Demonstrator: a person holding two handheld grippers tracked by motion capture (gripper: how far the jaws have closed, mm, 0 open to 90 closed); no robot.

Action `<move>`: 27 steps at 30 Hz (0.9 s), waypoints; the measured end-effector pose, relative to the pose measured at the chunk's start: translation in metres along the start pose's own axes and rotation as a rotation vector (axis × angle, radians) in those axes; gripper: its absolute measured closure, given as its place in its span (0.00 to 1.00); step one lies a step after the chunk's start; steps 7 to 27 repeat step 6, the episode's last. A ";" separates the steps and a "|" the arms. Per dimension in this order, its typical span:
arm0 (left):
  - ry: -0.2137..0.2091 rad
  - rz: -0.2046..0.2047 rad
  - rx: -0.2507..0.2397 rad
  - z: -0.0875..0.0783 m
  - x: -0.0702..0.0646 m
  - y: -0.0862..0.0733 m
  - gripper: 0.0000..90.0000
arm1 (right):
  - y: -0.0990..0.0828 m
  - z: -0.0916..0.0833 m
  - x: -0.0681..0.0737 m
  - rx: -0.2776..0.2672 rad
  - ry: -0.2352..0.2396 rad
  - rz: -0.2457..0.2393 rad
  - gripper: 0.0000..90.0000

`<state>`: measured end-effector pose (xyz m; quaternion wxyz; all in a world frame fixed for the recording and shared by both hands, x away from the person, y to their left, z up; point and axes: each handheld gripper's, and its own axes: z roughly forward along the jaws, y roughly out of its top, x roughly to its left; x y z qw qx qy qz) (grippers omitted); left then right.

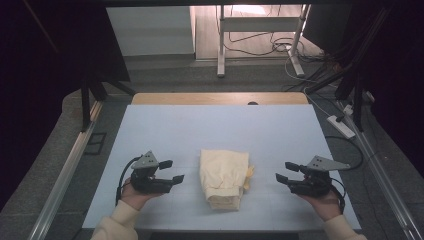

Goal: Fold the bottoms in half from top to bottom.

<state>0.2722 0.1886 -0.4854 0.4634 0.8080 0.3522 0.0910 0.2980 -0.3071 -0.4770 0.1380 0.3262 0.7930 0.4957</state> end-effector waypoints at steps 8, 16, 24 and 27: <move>-0.004 0.000 0.006 0.001 0.000 0.000 0.30 | 0.000 0.001 0.000 0.005 0.001 -0.001 0.41; -0.004 0.000 0.006 0.001 0.000 0.000 0.30 | 0.000 0.001 0.000 0.005 0.001 -0.001 0.41; -0.004 0.000 0.006 0.001 0.000 0.000 0.30 | 0.000 0.001 0.000 0.005 0.001 -0.001 0.41; -0.004 0.000 0.006 0.001 0.000 0.000 0.30 | 0.000 0.001 0.000 0.005 0.001 -0.001 0.41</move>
